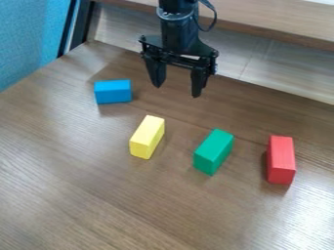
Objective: Put the green rectanular block on top of the yellow block
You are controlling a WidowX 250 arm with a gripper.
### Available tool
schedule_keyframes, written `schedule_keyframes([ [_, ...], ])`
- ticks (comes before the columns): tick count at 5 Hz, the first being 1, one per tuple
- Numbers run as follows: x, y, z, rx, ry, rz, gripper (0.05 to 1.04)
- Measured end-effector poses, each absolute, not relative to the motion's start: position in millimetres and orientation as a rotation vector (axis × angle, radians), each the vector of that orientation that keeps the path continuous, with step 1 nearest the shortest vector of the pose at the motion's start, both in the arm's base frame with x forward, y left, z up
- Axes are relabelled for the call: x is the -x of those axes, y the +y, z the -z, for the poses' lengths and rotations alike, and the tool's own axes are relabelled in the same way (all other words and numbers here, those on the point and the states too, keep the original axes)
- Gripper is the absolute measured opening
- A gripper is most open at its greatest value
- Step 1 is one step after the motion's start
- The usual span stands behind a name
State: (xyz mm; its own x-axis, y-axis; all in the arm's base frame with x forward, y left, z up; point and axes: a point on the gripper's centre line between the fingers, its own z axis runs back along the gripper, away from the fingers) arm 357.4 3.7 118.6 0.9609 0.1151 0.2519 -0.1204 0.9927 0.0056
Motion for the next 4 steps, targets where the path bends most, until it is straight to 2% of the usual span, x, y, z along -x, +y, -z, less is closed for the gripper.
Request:
schedule_keyframes([
  [1,-356,3,-107,-0.018,-0.22,-0.122,1.001],
  [2,-355,-9,-98,0.016,-0.19,-0.102,1.0],
  [4,-354,-37,-92,0.089,-0.2,-0.06,1.0],
])
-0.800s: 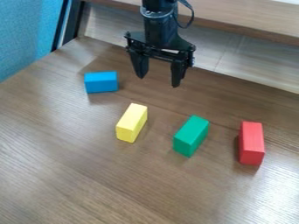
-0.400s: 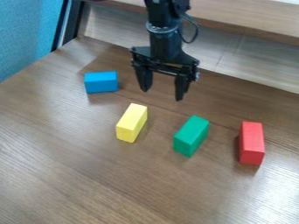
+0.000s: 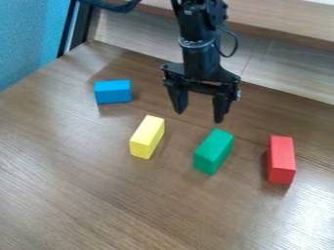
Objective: Put the green rectanular block on top of the yellow block
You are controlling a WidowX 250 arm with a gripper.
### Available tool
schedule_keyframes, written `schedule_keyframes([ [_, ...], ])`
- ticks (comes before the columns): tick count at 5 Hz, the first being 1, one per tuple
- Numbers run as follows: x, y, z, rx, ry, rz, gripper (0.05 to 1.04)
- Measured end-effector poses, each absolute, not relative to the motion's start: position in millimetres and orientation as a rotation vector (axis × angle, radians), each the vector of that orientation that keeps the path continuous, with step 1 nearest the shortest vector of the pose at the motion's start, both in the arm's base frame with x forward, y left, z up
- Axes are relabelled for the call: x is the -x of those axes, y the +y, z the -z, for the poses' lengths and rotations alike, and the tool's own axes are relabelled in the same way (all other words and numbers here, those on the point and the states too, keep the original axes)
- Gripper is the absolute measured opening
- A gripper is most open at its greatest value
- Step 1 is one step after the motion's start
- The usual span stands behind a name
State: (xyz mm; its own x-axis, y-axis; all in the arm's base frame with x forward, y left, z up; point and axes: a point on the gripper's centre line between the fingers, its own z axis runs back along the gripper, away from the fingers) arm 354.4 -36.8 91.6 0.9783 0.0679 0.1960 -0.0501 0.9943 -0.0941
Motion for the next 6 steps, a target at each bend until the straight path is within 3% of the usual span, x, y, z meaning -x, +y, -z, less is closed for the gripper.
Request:
schedule_keyframes([
  [4,-343,-60,-37,0.065,-0.077,-0.023,1.0],
  [5,-340,-65,-26,0.057,-0.053,-0.024,0.947],
  [6,-338,-65,-26,0.046,-0.076,-0.032,0.645],
])
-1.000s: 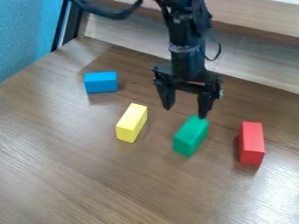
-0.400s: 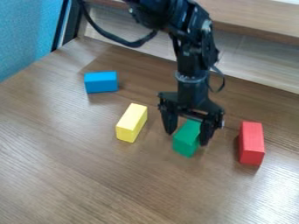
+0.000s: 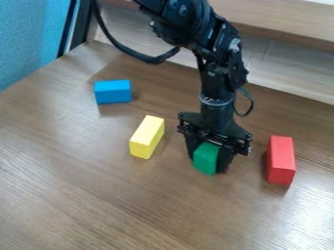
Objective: Put the green rectanular block on top of the yellow block
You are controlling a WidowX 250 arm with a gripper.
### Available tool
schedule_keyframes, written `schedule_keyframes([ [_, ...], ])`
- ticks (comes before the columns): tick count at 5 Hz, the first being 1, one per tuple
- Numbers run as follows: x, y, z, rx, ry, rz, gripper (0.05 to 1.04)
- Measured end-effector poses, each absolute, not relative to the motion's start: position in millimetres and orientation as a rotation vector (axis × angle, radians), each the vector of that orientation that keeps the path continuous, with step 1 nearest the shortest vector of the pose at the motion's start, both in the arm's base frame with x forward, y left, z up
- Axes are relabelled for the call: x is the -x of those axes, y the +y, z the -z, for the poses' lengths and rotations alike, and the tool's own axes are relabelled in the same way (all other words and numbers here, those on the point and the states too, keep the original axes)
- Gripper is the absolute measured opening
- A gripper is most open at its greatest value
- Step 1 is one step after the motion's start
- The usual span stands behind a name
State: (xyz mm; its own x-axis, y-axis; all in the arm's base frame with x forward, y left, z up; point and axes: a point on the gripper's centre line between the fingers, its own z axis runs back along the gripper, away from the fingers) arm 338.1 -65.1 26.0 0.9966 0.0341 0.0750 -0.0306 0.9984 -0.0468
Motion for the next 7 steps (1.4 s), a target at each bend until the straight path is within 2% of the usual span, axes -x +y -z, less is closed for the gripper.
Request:
schedule_keyframes([
  [1,-338,-68,-46,0.054,-0.107,-0.027,0.599],
  [2,-340,-54,-86,0.095,-0.185,-0.053,0.599],
  [3,-342,-25,-92,0.116,-0.2,-0.099,0.599],
  [5,-331,16,-86,0.084,-0.149,-0.116,0.599],
  [7,-312,27,-69,0.053,-0.077,-0.11,0.599],
])
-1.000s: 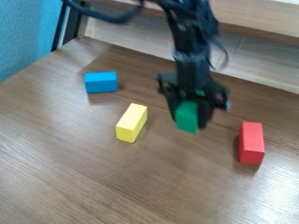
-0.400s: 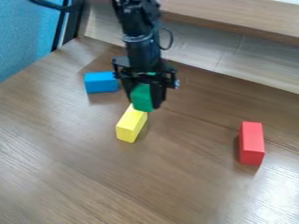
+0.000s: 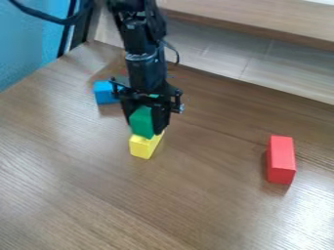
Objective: Put the green rectanular block on top of the yellow block
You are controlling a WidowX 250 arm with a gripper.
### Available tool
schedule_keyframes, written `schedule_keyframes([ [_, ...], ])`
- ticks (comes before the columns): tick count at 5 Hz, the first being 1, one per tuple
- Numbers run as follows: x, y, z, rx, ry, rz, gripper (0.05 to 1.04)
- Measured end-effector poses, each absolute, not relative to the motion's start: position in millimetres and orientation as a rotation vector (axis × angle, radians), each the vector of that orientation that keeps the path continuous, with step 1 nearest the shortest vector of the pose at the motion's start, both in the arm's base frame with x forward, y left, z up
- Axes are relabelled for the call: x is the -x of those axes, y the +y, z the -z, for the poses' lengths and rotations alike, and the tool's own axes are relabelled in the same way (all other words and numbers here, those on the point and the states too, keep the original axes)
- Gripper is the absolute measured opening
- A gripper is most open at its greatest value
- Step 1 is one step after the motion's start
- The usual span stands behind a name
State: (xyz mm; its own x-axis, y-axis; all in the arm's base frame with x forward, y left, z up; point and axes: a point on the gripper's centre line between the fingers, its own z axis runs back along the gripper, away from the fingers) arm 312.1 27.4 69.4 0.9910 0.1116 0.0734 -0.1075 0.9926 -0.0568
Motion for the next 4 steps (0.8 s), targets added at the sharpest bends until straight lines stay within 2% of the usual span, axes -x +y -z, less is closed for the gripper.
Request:
schedule_keyframes([
  [2,-300.2,27.7,-55.8,0.045,-0.03,-0.096,0.599],
  [4,-301.6,30.0,-54.7,0.034,-0.035,-0.089,0.599],
])
